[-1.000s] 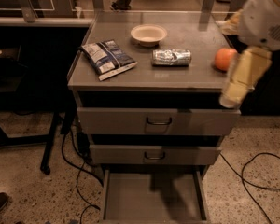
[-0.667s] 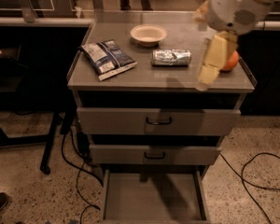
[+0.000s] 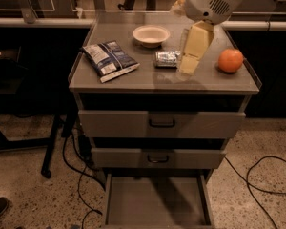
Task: Place blue chip bag into bottom drawer
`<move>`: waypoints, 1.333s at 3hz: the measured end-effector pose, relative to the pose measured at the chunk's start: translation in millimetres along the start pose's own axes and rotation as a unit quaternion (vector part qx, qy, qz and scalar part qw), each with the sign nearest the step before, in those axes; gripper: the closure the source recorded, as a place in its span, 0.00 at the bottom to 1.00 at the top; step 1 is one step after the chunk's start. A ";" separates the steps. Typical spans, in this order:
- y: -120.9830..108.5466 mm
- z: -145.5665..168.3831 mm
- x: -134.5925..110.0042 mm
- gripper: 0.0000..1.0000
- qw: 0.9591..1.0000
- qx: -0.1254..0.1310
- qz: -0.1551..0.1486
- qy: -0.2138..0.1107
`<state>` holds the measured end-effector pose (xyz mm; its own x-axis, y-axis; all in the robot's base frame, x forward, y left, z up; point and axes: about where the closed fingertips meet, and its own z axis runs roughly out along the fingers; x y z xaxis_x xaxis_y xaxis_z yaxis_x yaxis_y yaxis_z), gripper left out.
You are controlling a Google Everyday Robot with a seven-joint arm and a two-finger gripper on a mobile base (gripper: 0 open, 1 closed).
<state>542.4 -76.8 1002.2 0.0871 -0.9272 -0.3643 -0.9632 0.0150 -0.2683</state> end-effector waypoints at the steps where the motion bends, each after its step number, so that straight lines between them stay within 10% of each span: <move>1: -0.4 4.7 -4.3 0.00 1.000 0.003 -0.012 -0.001; 4: -80.8 92.7 -75.0 0.00 0.994 -0.045 -0.102 0.006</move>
Offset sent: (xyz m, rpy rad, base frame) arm 0.0515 0.0692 -0.0217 -0.0139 -0.0166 0.2010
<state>637.2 26.2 968.5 0.2798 -0.9122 -0.2993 -0.9447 -0.2061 -0.2550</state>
